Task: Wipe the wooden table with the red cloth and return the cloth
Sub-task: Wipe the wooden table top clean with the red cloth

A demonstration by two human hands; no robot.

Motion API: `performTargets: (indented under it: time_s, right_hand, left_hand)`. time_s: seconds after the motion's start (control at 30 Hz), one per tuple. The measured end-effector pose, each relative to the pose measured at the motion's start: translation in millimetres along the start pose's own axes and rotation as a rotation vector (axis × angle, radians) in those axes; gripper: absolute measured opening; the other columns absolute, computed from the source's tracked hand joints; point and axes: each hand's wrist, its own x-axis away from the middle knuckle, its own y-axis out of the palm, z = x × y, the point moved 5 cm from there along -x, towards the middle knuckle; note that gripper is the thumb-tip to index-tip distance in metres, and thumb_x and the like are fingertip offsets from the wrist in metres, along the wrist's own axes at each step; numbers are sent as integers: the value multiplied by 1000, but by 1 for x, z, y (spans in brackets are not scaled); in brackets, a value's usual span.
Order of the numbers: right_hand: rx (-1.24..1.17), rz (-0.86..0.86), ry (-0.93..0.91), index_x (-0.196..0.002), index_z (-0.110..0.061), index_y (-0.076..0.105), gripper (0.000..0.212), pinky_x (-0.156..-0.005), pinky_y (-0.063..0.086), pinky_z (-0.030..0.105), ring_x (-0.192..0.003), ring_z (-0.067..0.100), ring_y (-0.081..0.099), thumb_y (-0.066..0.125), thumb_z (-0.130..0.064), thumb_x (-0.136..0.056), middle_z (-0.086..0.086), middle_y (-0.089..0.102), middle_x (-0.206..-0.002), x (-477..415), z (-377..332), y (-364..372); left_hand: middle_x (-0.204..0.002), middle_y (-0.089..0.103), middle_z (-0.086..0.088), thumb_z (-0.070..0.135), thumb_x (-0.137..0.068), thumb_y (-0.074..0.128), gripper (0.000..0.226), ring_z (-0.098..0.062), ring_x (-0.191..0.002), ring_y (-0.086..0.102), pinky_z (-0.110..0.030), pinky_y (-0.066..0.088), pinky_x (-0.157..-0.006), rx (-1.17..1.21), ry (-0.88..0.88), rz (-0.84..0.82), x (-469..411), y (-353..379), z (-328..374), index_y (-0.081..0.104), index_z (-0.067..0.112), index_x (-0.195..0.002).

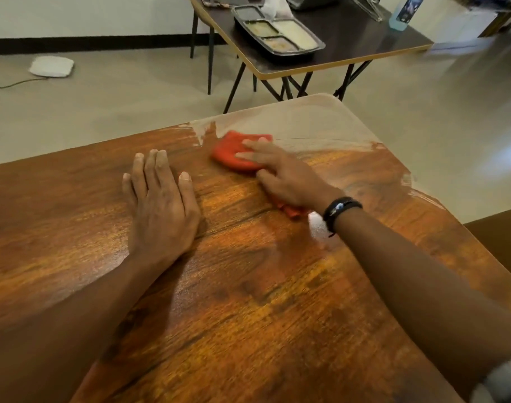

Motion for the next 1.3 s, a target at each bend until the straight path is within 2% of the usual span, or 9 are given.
performTargets:
  time_s: [0.17, 0.27, 0.43, 0.53, 0.63, 0.97, 1.07, 1.23, 1.3]
  right_hand:
    - [-55, 309, 531, -140, -41, 46, 45, -104, 40, 37, -115, 21, 54, 37, -29, -98, 2, 45, -148, 24, 125, -76]
    - [-46, 363, 742, -143, -28, 49, 58, -115, 31, 43, -132, 29, 46, 35, -33, -88, 7, 46, -148, 22, 154, -88]
    - [192, 137, 335, -154, -25, 28, 60, -121, 12, 54, -150, 30, 11, 25, -48, -99, 5, 19, -163, -36, 65, -36]
    - [289, 16, 38, -157, -25, 14, 56, -121, -10, 45, -152, 23, -9, 20, -45, -105, 0, 2, -166, -49, -14, 13]
    - [301, -59, -173, -156, -27, 15, 51, -120, -11, 39, -152, 18, -8, 21, -39, -107, -3, 4, -165, -51, -45, 32]
    - [105, 220, 471, -153, -20, 31, 51, -121, 12, 50, -151, 27, 12, 24, -35, -105, 4, 19, -163, -91, 106, -59]
    - [78, 155, 326, -152, -26, 32, 48, -120, 13, 48, -150, 25, 14, 29, -39, -106, 1, 21, -163, -93, 56, -35]
    - [179, -38, -176, -151, -31, 32, 47, -120, 6, 40, -151, 20, 11, 31, -43, -106, -4, 23, -162, -67, -67, 39]
    - [168, -34, -190, -150, -31, 35, 46, -121, 8, 41, -151, 19, 16, 32, -42, -106, -5, 26, -161, -71, -64, 37]
  left_hand:
    - [-163, 22, -16, 41, -104, 14, 64, -31, -154, 8, -53, 4, -125, -53, 18, -44, 0, 6, -1, 18, 3, -155]
    - [-164, 20, -15, 42, -104, 12, 64, -30, -155, 6, -54, 4, -125, -82, 21, -69, -2, 9, -1, 16, 4, -156]
    - [-163, 21, -17, 41, -104, 14, 64, -30, -155, 6, -56, 5, -125, -102, 28, -77, -1, 11, 1, 16, 3, -155]
    - [-163, 21, -17, 39, -104, 16, 63, -30, -155, 8, -54, 6, -125, -100, 14, -54, -1, 9, 2, 18, 2, -155]
    - [-163, 21, -18, 38, -104, 17, 63, -30, -155, 9, -53, 6, -125, -106, 3, -42, 0, 7, 2, 18, 2, -155]
    - [-163, 22, -18, 37, -104, 19, 62, -31, -155, 9, -58, 9, -124, -140, 32, -83, -1, 9, 0, 19, 0, -155]
    - [-163, 23, -19, 36, -104, 19, 63, -32, -155, 11, -58, 11, -124, -146, 37, -72, 0, 7, 1, 20, -1, -155]
    - [-165, 16, -20, 34, -103, 21, 64, -32, -155, 8, -56, 8, -125, -139, 32, -55, 0, 5, 1, 14, -2, -156]
    - [-166, 15, -19, 34, -103, 20, 64, -31, -156, 7, -57, 9, -125, -149, 50, -70, -1, 6, 0, 12, 0, -157]
